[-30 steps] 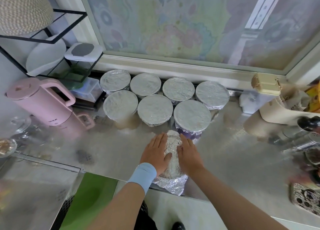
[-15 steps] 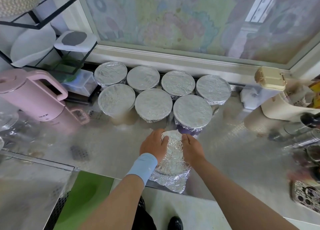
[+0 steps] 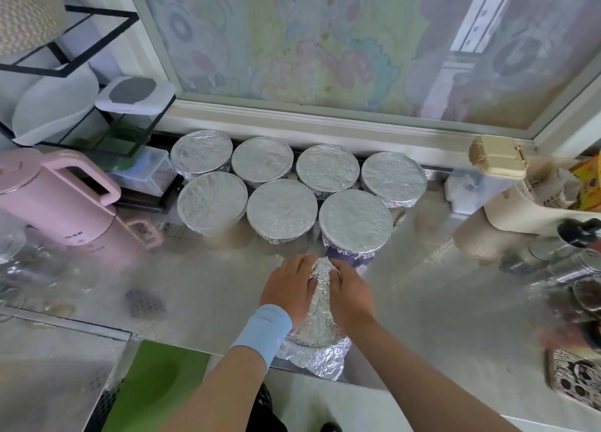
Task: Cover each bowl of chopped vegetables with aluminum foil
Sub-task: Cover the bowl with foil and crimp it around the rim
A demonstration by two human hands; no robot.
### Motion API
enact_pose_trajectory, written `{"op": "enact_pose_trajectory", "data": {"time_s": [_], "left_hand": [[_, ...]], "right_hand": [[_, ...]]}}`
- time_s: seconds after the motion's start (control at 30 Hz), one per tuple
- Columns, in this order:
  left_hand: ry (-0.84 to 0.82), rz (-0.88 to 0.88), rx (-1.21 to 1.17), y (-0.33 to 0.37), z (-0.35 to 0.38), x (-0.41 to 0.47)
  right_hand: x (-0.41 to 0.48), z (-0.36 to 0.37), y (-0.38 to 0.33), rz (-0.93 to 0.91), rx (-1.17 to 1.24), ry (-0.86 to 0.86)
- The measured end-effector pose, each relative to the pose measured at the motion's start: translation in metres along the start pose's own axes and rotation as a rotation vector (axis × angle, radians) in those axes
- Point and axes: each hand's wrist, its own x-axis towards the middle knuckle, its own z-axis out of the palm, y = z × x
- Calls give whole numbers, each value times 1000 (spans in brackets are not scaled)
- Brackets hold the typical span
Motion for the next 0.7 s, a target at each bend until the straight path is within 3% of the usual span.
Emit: {"op": "enact_pose_trajectory", "data": {"time_s": [0.2,0.3,0.37,0.47,0.57,0.63,0.7], "left_hand": [[-25,-117,-79,5,-1,2],[-42,-229,-125,9,-1,-2],[-65,-327,-150,11,-3,-7],[-59,-414,-99,12,-9,-12],[-1,-238,-51,10,-14,-11],[-60,-55,-70,8,-15,-6],[-142,11,-84,5,-13,-4]], "right_hand": [[7,-5,-1,28,0,-49],[12,-11,-2,-83,-47,-102],[9,-13,-1,-207,-178,-56],[-10,-12,0,-228,-268,70],[-27,-6,-2,-181,-269,58],[-29,-3,-2,-116,-193,23],[-27,-3,0,-65,-85,12]]}}
